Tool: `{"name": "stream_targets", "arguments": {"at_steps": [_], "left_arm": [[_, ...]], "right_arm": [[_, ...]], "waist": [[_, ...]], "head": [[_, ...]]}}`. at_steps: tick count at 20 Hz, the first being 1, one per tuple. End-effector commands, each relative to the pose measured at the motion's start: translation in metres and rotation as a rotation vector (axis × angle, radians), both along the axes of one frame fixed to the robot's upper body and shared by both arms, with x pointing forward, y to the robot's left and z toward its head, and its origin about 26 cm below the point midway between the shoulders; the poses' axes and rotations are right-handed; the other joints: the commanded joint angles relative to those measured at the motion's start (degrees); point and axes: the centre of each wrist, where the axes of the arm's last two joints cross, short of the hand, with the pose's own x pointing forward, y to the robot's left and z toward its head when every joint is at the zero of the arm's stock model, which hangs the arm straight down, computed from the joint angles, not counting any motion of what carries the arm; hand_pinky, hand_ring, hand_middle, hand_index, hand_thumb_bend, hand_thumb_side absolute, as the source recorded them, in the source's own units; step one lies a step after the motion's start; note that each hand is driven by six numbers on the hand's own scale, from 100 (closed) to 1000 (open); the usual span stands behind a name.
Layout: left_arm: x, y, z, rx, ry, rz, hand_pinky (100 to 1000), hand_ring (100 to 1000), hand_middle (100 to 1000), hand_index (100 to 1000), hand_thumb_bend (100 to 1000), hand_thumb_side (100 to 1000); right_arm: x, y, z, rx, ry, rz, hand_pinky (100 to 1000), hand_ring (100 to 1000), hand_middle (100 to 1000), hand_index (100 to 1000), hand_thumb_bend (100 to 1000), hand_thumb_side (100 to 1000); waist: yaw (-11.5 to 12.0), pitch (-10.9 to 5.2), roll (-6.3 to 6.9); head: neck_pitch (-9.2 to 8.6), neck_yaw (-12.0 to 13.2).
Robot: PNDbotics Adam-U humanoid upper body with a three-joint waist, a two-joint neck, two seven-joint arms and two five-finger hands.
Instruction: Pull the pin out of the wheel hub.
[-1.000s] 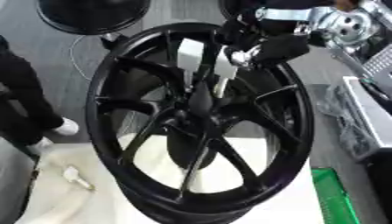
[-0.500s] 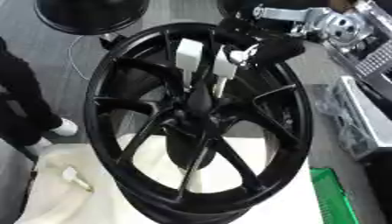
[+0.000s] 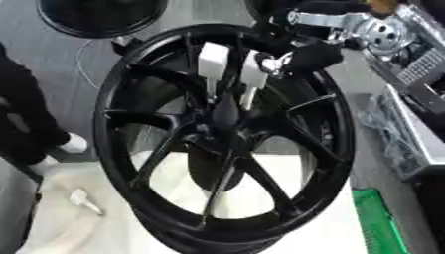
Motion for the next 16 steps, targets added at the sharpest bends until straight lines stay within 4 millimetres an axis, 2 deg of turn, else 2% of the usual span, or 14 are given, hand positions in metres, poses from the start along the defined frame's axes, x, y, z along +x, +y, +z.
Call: {"name": "stream_targets", "arguments": {"at_steps": [1,16], "left_arm": [[-0.0020,-0.0005,0.0108,0.024,-0.032,-0.007,586,657,700,738,100,749],[-0.0013,-0.0028,0.0113,0.024,-0.032,-0.023,586,653,692,734,100,750]], "right_arm": [[0.0015,-0.0047,0.0082,0.006,0.003,-0.007,931,906,893,939,100,431],[0.0052,-0.0110,0.0038,0.011,0.013,-0.022,929,906,880,937,100,454]], "waist": [[0.12,-0.72,0.32],[0.53,-0.37,0.33]], "head": [[-0.55,-0.21],[-1.09,-0.85]]}}
